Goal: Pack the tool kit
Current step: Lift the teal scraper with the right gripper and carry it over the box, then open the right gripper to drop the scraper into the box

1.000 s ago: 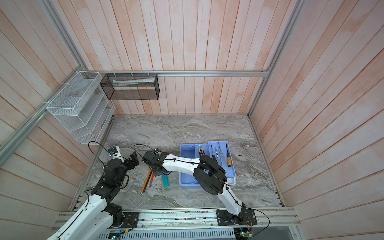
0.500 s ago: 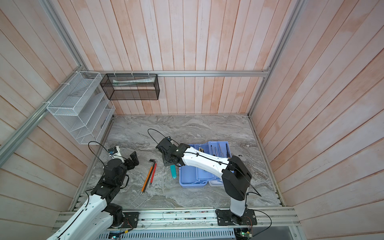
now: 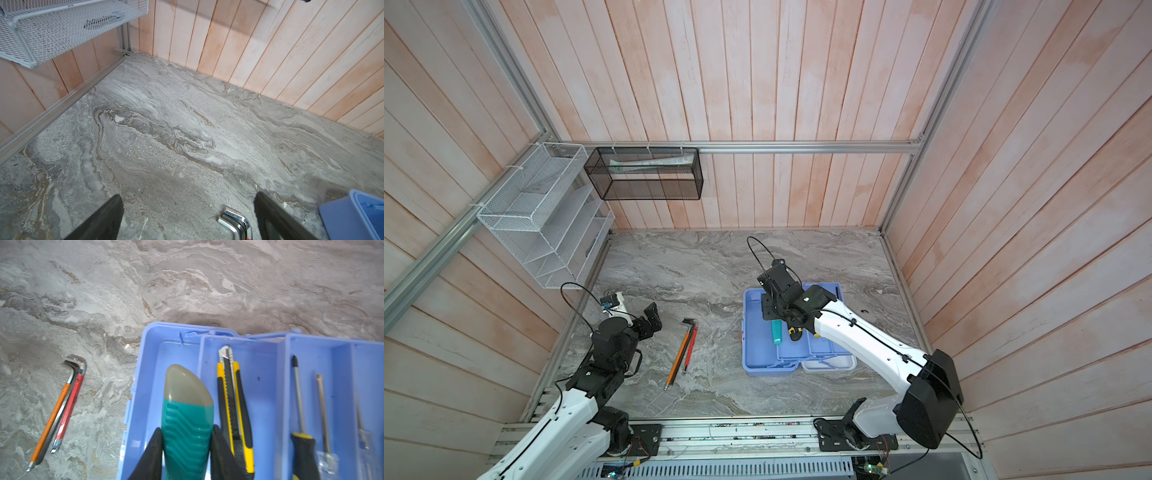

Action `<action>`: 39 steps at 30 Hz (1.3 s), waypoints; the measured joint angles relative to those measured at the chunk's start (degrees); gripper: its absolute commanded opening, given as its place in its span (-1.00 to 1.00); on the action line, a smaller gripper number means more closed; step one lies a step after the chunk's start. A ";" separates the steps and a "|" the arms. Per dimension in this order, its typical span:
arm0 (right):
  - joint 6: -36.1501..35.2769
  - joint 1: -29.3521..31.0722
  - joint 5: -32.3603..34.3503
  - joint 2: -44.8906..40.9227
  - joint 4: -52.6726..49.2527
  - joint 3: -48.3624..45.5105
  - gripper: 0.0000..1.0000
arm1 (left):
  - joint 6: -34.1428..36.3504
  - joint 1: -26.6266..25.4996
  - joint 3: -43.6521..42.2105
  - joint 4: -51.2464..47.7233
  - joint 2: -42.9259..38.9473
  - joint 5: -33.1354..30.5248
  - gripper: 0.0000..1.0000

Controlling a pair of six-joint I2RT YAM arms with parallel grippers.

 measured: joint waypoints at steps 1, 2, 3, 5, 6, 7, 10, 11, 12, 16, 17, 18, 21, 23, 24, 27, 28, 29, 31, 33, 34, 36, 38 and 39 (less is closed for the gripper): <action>-0.28 -0.57 0.33 -0.31 -0.26 -0.44 -0.93 | 0.00 0.00 0.00 0.00 0.00 0.00 0.99; -0.68 -1.03 0.81 -0.37 -0.68 -0.72 -0.93 | 0.00 0.00 0.00 0.02 0.00 0.00 0.99; -0.98 -1.27 1.33 -0.28 -1.11 -0.83 -0.94 | 0.02 0.00 0.00 0.00 0.00 0.00 0.99; -1.46 -1.38 2.54 0.39 -1.86 -0.83 -0.94 | 0.00 0.00 0.00 0.00 0.00 -0.02 0.99; -1.62 -1.38 3.08 0.94 -2.14 -0.83 -0.95 | 0.02 0.00 0.00 0.00 0.00 0.00 0.99; -1.86 -1.38 3.52 1.75 -2.49 -0.76 -0.95 | 0.00 0.00 0.00 0.00 0.00 -0.02 0.99; -2.89 -1.38 4.28 5.40 -3.72 -0.02 -0.95 | 0.00 0.00 0.00 0.00 0.00 -0.13 0.99; -3.13 -1.38 4.39 6.86 -4.07 0.46 -0.95 | 0.00 0.00 0.00 0.00 0.00 -0.17 0.99; -3.37 -1.38 4.52 8.07 -4.26 0.83 -0.95 | 0.00 0.00 0.00 0.00 0.02 -0.20 0.99; -3.87 -1.38 4.83 11.32 -4.57 1.55 -0.87 | 0.00 0.00 0.00 0.00 0.02 -0.20 0.99; -3.87 -1.38 4.92 11.65 -4.63 1.60 -0.82 | 0.00 0.00 0.00 0.00 0.00 -0.20 1.00; -3.87 -1.38 4.92 11.82 -4.72 1.68 -0.76 | 0.00 0.00 0.00 0.00 0.00 -0.20 1.00; -3.85 -1.38 4.90 11.93 -4.66 1.75 -0.44 | 0.00 0.00 0.00 0.00 0.02 -0.20 0.99; -3.82 -1.38 4.79 11.93 -4.63 1.75 -0.30 | 0.00 0.02 0.00 0.00 0.13 -0.20 0.99; -3.78 -1.38 4.68 11.93 -4.63 1.75 -0.27 | 0.00 0.00 0.00 0.00 0.22 -0.22 0.99; -3.80 -1.38 4.61 11.91 -4.63 1.75 -0.22 | 0.00 0.02 0.00 0.00 0.52 -0.22 0.99; -3.78 -1.38 4.61 11.89 -4.63 1.75 -0.21 | 0.00 0.00 0.00 0.02 0.61 -0.20 1.00; -3.78 -1.38 4.63 11.85 -4.66 1.77 -0.20 | 0.00 0.00 0.00 0.02 0.66 -0.22 1.00; -3.78 -1.38 4.61 11.67 -4.66 1.77 -0.20 | 0.00 0.00 0.00 0.02 0.70 -0.22 0.99; -3.78 -1.38 4.48 11.30 -4.63 1.77 -0.26 | 0.00 0.00 0.00 0.02 0.74 -0.22 0.99; -3.78 -1.38 4.46 10.97 -4.61 1.77 -0.30 | 0.00 0.00 0.00 0.02 0.74 -0.20 1.00; -3.72 -1.38 4.35 10.34 -4.44 1.77 -0.42 | 0.00 0.00 0.00 0.02 0.74 -0.20 0.99; -3.50 -1.38 4.33 9.84 -4.02 1.77 -0.60 | 0.00 0.00 0.00 0.02 0.76 -0.20 0.99; -3.50 -1.38 4.33 9.84 -3.85 1.77 -0.71 | 0.00 0.02 0.00 0.02 0.76 -0.20 0.99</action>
